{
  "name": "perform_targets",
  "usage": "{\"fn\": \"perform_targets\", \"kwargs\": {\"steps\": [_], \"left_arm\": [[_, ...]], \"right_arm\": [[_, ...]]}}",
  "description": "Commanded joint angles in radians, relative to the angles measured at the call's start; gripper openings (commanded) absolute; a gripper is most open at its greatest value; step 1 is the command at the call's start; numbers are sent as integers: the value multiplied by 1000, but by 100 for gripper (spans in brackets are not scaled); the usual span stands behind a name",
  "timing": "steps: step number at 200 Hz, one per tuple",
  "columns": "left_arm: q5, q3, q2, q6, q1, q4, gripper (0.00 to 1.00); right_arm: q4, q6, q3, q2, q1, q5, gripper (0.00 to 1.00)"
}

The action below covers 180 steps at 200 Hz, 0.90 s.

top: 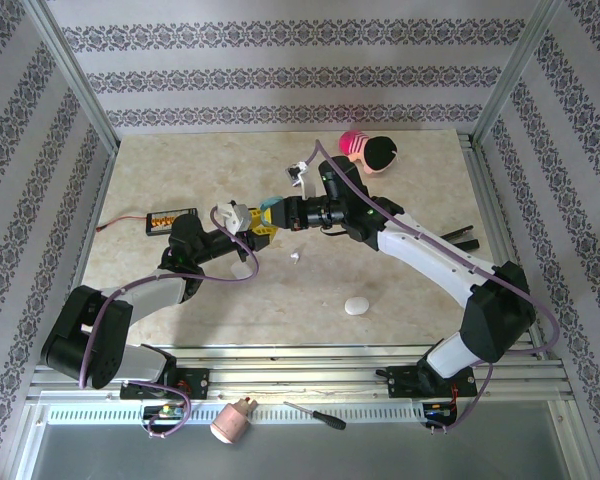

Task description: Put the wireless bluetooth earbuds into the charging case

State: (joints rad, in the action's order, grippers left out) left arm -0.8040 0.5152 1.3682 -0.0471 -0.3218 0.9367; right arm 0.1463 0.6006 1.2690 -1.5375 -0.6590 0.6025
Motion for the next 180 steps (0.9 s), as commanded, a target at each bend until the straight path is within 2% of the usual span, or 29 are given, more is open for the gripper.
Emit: {"fn": "perform_targets", "kwargs": {"steps": [1, 127, 180], "left_arm": [[-1, -1, -18, -27, -13, 5, 25], [-6, 18, -28, -20, -13, -19, 25], [-15, 29, -46, -32, -13, -53, 25]], "right_arm": [[16, -4, 24, 10, -10, -50, 18], [53, -9, 18, -14, -38, -46, 21], [77, -3, 6, 18, -18, -103, 39]]}}
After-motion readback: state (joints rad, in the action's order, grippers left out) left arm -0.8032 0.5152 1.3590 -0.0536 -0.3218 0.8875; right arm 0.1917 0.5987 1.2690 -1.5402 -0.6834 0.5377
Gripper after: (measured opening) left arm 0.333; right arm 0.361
